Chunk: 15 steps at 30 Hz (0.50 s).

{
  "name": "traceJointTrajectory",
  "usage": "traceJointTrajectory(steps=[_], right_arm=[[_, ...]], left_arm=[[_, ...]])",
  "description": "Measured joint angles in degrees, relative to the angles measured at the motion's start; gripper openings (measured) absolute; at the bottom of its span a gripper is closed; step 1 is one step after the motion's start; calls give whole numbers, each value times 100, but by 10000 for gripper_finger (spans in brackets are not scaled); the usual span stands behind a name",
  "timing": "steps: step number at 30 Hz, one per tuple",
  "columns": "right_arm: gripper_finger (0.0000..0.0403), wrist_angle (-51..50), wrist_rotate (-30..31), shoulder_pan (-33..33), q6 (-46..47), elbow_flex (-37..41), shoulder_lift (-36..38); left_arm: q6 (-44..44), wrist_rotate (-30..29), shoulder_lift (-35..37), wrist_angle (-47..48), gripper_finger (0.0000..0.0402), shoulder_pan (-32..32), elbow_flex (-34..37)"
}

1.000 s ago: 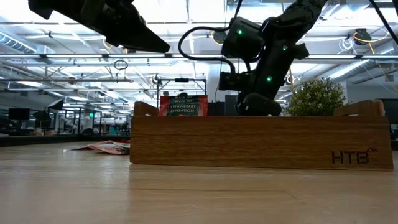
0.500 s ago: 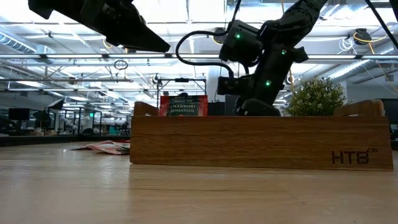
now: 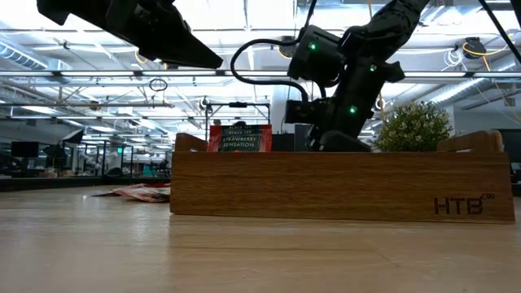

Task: Pick & Place Tea
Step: Put the red tea bag into the left section of the wooden organizer

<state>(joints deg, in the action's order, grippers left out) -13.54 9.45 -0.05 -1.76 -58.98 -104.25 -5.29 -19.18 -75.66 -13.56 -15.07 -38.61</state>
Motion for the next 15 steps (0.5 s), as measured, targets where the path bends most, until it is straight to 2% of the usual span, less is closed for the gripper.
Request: traceJointTrajectory(steps=[4,8,15], right_arm=[[18,-22,519,151,-278,4,-1],[12,-80,1290,315,-750,17,174],[12,409,3442,732,-2299,13,439]], left_arm=[[8,-1,0,0,35,0,-2],[112,-5,-2,-79,35,2,-2],[289,-48,-2,-681,35,80,-7]])
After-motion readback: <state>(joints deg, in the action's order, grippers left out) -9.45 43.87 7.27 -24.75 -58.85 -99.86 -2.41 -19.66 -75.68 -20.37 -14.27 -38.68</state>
